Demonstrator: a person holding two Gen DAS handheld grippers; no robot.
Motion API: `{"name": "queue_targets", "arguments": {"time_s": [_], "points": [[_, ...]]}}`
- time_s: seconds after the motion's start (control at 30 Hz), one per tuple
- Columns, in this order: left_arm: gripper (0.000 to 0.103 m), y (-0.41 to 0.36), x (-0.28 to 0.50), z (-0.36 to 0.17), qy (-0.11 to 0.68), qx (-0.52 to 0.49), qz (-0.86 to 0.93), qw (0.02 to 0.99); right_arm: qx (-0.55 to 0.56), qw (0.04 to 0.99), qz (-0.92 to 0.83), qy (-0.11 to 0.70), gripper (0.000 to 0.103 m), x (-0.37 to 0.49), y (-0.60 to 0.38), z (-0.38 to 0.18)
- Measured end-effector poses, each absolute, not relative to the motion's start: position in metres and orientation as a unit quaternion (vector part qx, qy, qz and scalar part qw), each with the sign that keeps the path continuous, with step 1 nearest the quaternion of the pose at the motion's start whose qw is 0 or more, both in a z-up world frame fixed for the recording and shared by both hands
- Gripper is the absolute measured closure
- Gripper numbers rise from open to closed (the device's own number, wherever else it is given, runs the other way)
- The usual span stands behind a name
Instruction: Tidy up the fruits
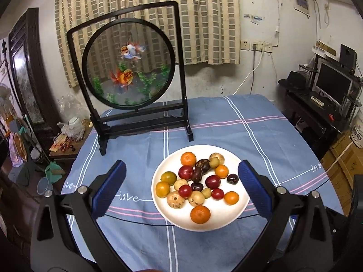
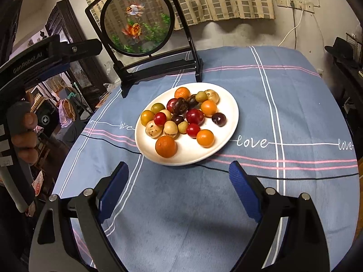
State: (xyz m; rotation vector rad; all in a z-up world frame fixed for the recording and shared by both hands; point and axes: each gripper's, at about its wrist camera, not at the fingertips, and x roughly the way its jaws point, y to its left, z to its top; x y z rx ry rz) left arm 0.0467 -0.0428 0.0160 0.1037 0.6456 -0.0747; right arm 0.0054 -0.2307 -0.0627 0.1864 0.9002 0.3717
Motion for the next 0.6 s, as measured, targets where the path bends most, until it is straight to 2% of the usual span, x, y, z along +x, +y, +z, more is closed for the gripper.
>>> {"name": "queue_targets", "arguments": {"time_s": [0.6], "points": [[0.003,-0.033,0.054,0.005,0.366,0.033,-0.038,0.929,0.067,0.879,0.173,0.439,0.013,0.001,-0.222,-0.070]]}}
